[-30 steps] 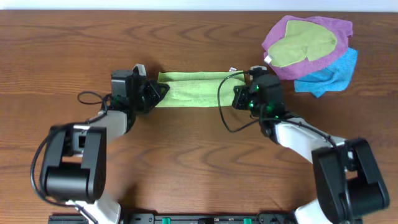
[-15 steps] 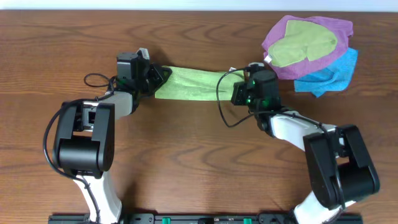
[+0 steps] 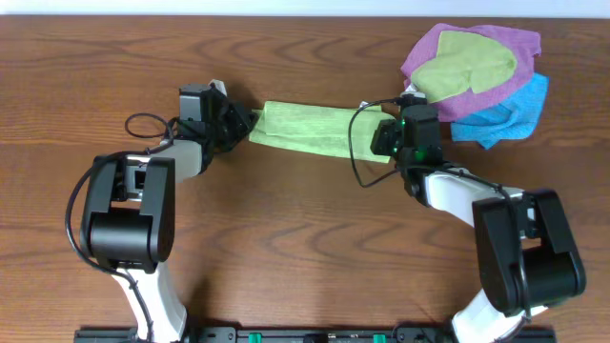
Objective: Fold the cloth
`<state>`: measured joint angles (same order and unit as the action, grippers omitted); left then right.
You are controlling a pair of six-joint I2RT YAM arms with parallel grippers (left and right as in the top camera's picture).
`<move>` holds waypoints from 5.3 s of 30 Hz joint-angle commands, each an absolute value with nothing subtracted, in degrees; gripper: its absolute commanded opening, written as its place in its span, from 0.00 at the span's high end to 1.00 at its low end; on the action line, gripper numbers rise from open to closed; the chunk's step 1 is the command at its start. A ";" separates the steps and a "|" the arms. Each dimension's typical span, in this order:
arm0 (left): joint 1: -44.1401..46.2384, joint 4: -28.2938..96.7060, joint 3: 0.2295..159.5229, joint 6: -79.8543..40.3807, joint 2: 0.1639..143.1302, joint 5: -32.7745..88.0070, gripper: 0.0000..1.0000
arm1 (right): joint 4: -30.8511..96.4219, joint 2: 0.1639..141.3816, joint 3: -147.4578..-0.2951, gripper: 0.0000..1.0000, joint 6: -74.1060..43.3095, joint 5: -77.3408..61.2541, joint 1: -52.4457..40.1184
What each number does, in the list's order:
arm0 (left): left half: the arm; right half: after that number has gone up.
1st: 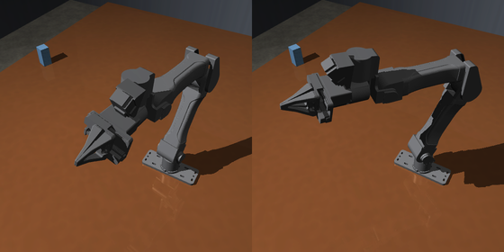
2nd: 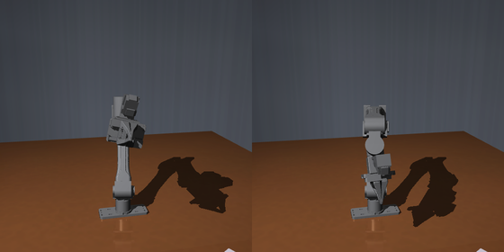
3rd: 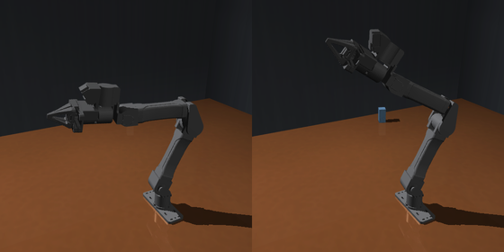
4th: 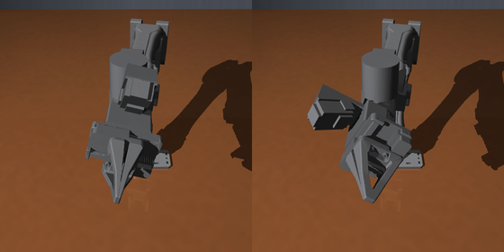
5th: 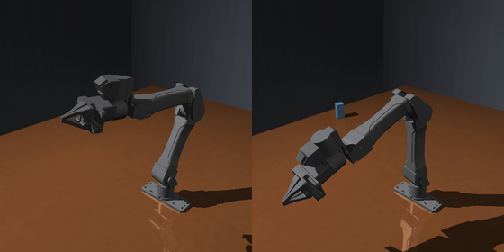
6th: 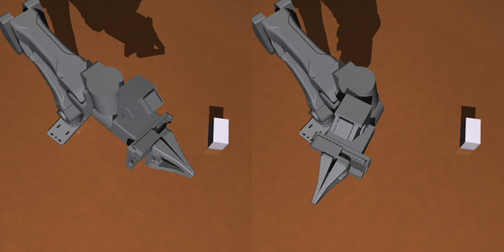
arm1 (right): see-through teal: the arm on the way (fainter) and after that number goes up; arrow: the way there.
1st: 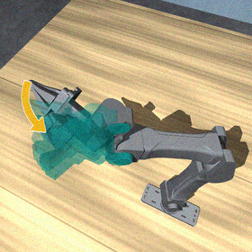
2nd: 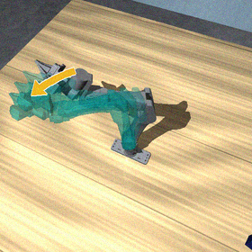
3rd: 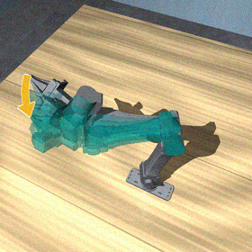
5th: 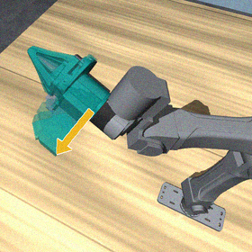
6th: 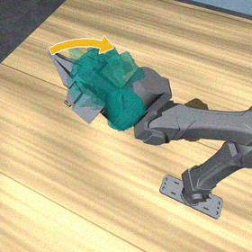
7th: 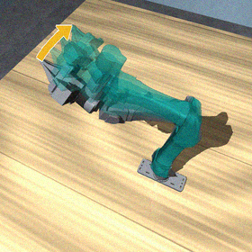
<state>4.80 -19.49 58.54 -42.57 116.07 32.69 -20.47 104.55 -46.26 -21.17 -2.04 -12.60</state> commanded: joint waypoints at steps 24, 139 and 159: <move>1.02 -19.42 60.93 -43.20 116.88 38.59 0.52 | -10.50 96.62 -47.16 0.09 -23.57 -12.27 -12.84; 5.48 -17.54 68.12 -47.51 118.67 41.95 0.94 | 2.83 86.17 -47.13 0.01 -23.88 -12.03 -12.82; 4.58 -2.42 68.12 -39.57 111.33 34.30 0.94 | 4.29 86.17 -47.13 0.01 -22.63 -11.81 -12.82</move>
